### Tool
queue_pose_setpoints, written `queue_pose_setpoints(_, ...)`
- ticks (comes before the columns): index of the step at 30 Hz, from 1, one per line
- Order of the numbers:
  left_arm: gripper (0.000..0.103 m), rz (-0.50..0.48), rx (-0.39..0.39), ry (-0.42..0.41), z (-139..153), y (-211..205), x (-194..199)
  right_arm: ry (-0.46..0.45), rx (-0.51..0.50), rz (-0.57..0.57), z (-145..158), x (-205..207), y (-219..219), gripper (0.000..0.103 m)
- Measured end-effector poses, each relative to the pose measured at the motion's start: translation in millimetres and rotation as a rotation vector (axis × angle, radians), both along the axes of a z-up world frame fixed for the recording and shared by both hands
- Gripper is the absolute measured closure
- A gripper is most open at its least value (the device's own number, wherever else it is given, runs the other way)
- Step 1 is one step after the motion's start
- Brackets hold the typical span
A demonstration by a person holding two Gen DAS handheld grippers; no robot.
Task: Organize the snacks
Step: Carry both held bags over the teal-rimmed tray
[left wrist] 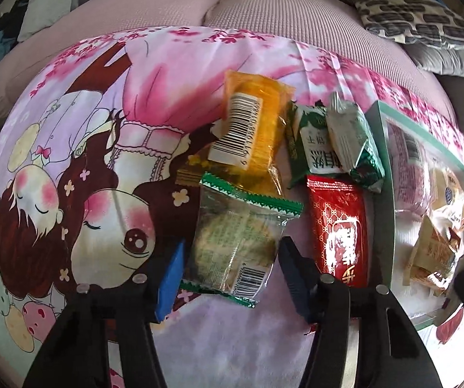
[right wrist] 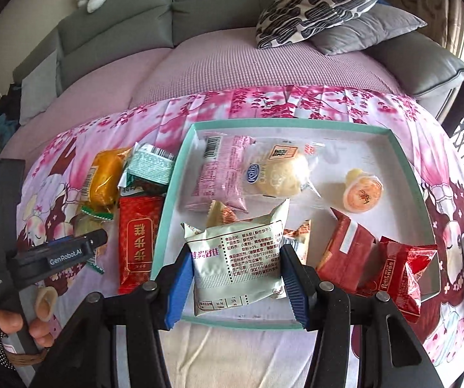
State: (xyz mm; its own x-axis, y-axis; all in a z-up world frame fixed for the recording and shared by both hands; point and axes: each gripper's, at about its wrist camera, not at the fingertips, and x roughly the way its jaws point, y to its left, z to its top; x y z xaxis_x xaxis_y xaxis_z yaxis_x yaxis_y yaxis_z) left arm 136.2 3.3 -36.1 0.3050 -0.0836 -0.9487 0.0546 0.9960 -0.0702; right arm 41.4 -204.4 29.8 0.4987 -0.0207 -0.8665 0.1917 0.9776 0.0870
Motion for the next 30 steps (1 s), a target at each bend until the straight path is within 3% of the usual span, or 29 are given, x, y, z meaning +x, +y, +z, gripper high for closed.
queue_pose_setpoints(11,0.052,0.001,0.011,-0.018,3.2,-0.4,1.8,-0.009,0.019,-0.010,2.1,-1.7,-5.4,0.047)
queue_pose_setpoints(20,0.052,0.006,-0.024,-0.116,46.0,3.6,-12.7,-0.038,0.037,-0.030,11.7,-4.9,-16.2,0.047)
queue_pose_setpoints(23,0.052,-0.038,-0.051,-0.156,58.5,-9.6,-18.8,-0.045,0.039,-0.055,13.4,-6.5,-27.3,0.047)
queue_pose_setpoints(30,0.052,-0.236,-0.099,-0.209,75.4,-70.7,-39.4,-0.060,0.039,-0.200,18.7,-20.0,-76.4,0.047)
